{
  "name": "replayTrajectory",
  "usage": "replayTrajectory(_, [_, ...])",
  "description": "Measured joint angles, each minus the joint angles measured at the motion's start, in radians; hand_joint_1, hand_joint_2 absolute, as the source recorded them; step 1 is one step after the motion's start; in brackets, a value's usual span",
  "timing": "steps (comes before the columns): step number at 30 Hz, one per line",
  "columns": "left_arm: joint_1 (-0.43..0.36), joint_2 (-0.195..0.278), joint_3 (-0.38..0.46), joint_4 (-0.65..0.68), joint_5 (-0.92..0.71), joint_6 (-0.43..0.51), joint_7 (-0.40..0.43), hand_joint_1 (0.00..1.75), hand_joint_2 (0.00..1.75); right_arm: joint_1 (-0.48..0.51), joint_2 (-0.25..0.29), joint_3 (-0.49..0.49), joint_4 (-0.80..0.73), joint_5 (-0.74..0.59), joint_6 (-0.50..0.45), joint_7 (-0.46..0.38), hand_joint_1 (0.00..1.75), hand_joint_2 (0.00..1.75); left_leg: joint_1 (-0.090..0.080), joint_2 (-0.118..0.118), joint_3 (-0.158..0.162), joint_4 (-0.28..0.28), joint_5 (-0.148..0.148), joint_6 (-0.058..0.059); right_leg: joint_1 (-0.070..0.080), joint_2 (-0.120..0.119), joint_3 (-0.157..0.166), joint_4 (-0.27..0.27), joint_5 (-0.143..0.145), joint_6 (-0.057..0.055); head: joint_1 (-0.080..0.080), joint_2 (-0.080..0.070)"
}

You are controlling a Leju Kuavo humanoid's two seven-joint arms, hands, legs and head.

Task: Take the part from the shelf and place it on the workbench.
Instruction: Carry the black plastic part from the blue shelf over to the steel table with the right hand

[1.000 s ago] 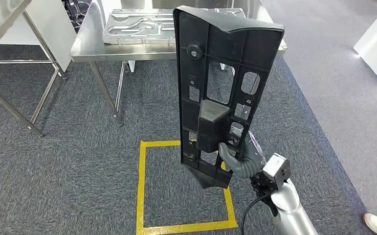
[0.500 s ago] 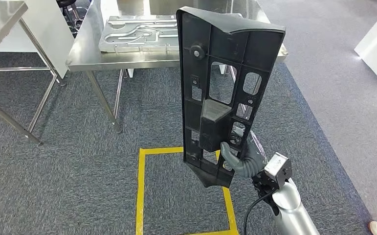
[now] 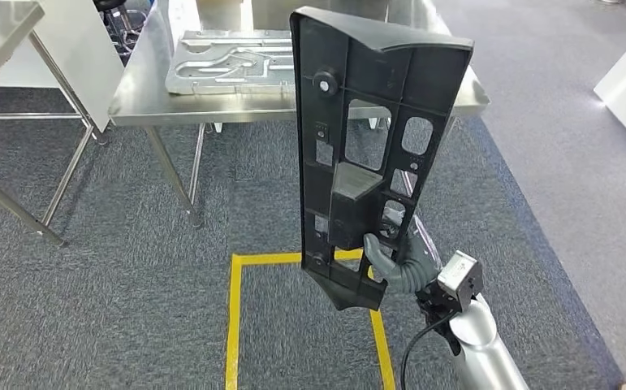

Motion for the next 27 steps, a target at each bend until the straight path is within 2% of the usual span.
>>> replayTrajectory(2, [0.000, 0.001, 0.000, 0.000, 0.001, -0.001, 0.000, 0.00, 1.75, -0.004, -0.001, 0.000, 0.003, 0.000, 0.001, 0.000, 1.75, 1.75, -0.002, -0.001, 0.006, 0.012, 0.000, -0.012, -0.005, 0.001, 0.017, -0.011, 0.004, -0.011, 0.000, 0.000])
replayTrajectory(4, [0.000, 0.002, 0.001, 0.000, 0.002, -0.001, 0.000, 0.00, 1.75, -0.011, -0.001, 0.000, 0.005, 0.000, 0.002, 0.000, 1.75, 1.75, -0.002, -0.001, -0.018, 0.076, -0.018, -0.022, -0.014, 0.000, 0.041, -0.019, -0.002, -0.020, 0.000, 0.000])
replayTrajectory(7, [-0.004, 0.002, 0.003, 0.000, 0.006, -0.001, -0.001, 0.00, 1.75, -0.017, -0.001, 0.001, 0.010, 0.000, 0.003, 0.000, 1.75, 1.75, 0.003, 0.000, -0.131, 0.251, -0.089, -0.034, -0.015, 0.000, 0.060, -0.021, -0.018, -0.025, -0.001, 0.000])
replayTrajectory(8, [-0.006, 0.002, 0.004, 0.000, 0.006, -0.001, -0.002, 0.00, 1.75, -0.017, -0.001, 0.001, 0.012, 0.000, 0.004, 0.000, 1.75, 1.75, 0.004, 0.000, -0.160, 0.280, -0.097, -0.038, -0.015, 0.000, 0.066, -0.021, -0.024, -0.025, -0.001, 0.000])
replayTrajectory(9, [-0.007, 0.002, 0.006, 0.000, 0.007, -0.001, -0.002, 0.00, 1.75, -0.017, -0.001, 0.001, 0.015, 0.000, 0.005, 0.000, 1.75, 1.75, 0.004, 0.000, -0.172, 0.276, -0.084, -0.039, -0.015, 0.001, 0.073, -0.021, -0.031, -0.025, -0.001, 0.000])
replayTrajectory(10, [-0.007, 0.003, 0.007, 0.000, 0.007, -0.001, -0.002, 0.00, 1.75, -0.017, -0.001, 0.001, 0.017, 0.000, 0.006, 0.000, 1.75, 1.75, 0.004, 0.000, -0.165, 0.235, -0.048, -0.038, -0.015, 0.001, 0.083, -0.021, -0.038, -0.023, -0.001, 0.000])
replayTrajectory(11, [-0.006, 0.003, 0.008, 0.000, 0.007, -0.001, -0.002, 0.00, 1.75, -0.017, -0.001, 0.001, 0.018, 0.000, 0.007, 0.000, 1.75, 1.75, 0.004, 0.001, -0.143, 0.168, 0.001, -0.036, -0.015, 0.002, 0.093, -0.021, -0.045, -0.021, -0.001, 0.000])
replayTrajectory(12, [-0.006, 0.004, 0.008, 0.000, 0.007, -0.001, -0.002, 0.00, 1.75, -0.018, -0.001, 0.001, 0.019, 0.000, 0.008, 0.000, 1.75, 1.75, 0.003, 0.002, -0.120, 0.101, 0.038, -0.033, -0.014, 0.002, 0.103, -0.020, -0.053, -0.017, -0.001, 0.000])
replayTrajectory(13, [-0.005, 0.004, 0.008, 0.000, 0.007, -0.001, -0.001, 0.00, 1.75, -0.019, -0.001, 0.001, 0.019, 0.000, 0.009, 0.000, 1.75, 1.75, 0.001, 0.003, -0.102, 0.050, 0.055, -0.026, -0.013, 0.003, 0.110, -0.020, -0.059, -0.013, -0.001, 0.000])
replayTrajectory(14, [-0.004, 0.004, 0.008, 0.000, 0.007, -0.001, -0.001, 0.00, 1.75, -0.020, -0.001, 0.001, 0.020, 0.000, 0.010, 0.000, 1.75, 1.75, -0.001, 0.003, -0.090, 0.020, 0.062, -0.019, -0.012, 0.004, 0.113, -0.021, -0.066, -0.007, -0.001, 0.000])
replayTrajectory(16, [-0.004, 0.004, 0.009, 0.000, 0.007, -0.001, -0.001, 0.00, 1.75, -0.023, -0.001, 0.001, 0.022, 0.000, 0.012, 0.000, 1.75, 1.75, -0.003, 0.002, -0.081, 0.008, 0.054, -0.003, -0.010, 0.005, 0.116, -0.013, -0.068, 0.008, -0.001, 0.000])
replayTrajectory(18, [-0.004, 0.003, 0.009, 0.000, 0.007, -0.001, 0.000, 0.00, 1.75, -0.025, -0.001, 0.002, 0.023, 0.000, 0.012, 0.000, 1.75, 1.75, 0.001, 0.000, -0.065, -0.001, 0.061, 0.009, -0.011, 0.004, 0.114, 0.015, -0.072, 0.021, 0.000, 0.000])
replayTrajectory(19, [-0.003, 0.003, 0.009, 0.000, 0.007, -0.001, 0.000, 0.00, 1.75, -0.026, -0.001, 0.002, 0.023, 0.000, 0.012, 0.000, 1.75, 1.75, 0.003, 0.000, -0.057, -0.003, 0.059, 0.013, -0.013, 0.003, 0.099, 0.047, -0.083, 0.026, 0.000, 0.000])
replayTrajectory(20, [-0.003, 0.002, 0.009, 0.000, 0.007, -0.001, 0.000, 0.00, 1.75, -0.028, -0.001, 0.002, 0.024, -0.001, 0.012, 0.000, 1.75, 1.75, 0.004, 0.000, -0.051, -0.004, 0.056, 0.016, -0.015, 0.002, 0.070, 0.097, -0.101, 0.030, 0.000, 0.000])
replayTrajectory(22, [-0.002, 0.002, 0.009, 0.000, 0.007, -0.001, 0.000, 0.00, 1.75, -0.028, 0.000, 0.003, 0.025, 0.000, 0.012, -0.001, 1.75, 1.75, 0.004, 0.000, -0.044, -0.004, 0.046, 0.019, -0.018, 0.002, -0.013, 0.219, -0.149, 0.037, 0.000, 0.000])
replayTrajectory(23, [-0.002, 0.002, 0.009, 0.000, 0.007, -0.001, 0.001, 0.00, 1.75, -0.026, 0.000, 0.003, 0.027, 0.000, 0.013, 0.000, 1.75, 1.75, 0.004, -0.001, -0.039, -0.004, 0.040, 0.019, -0.019, 0.002, -0.048, 0.259, -0.162, 0.039, 0.000, 0.000])
replayTrajectory(24, [-0.001, 0.002, 0.009, 0.000, 0.007, -0.001, 0.001, 0.00, 1.75, -0.025, 0.000, 0.004, 0.028, 0.000, 0.013, 0.000, 1.75, 1.75, 0.004, -0.003, -0.032, -0.004, 0.034, 0.018, -0.020, 0.002, -0.068, 0.267, -0.157, 0.039, 0.000, 0.000])
replayTrajectory(25, [-0.001, 0.002, 0.009, 0.000, 0.007, -0.001, 0.002, 0.00, 1.75, -0.025, 0.000, 0.004, 0.029, 0.000, 0.013, 0.000, 1.75, 1.75, 0.003, -0.004, -0.022, -0.004, 0.027, 0.017, -0.021, 0.002, -0.069, 0.238, -0.129, 0.038, 0.000, 0.000])
replayTrajectory(27, [0.000, 0.002, 0.009, 0.000, 0.006, -0.001, 0.005, 0.00, 1.75, -0.025, 0.000, 0.004, 0.029, 0.000, 0.013, 0.000, 1.75, 1.75, 0.004, -0.005, 0.000, -0.005, 0.010, 0.012, -0.019, 0.002, -0.031, 0.110, -0.036, 0.028, 0.000, 0.000])
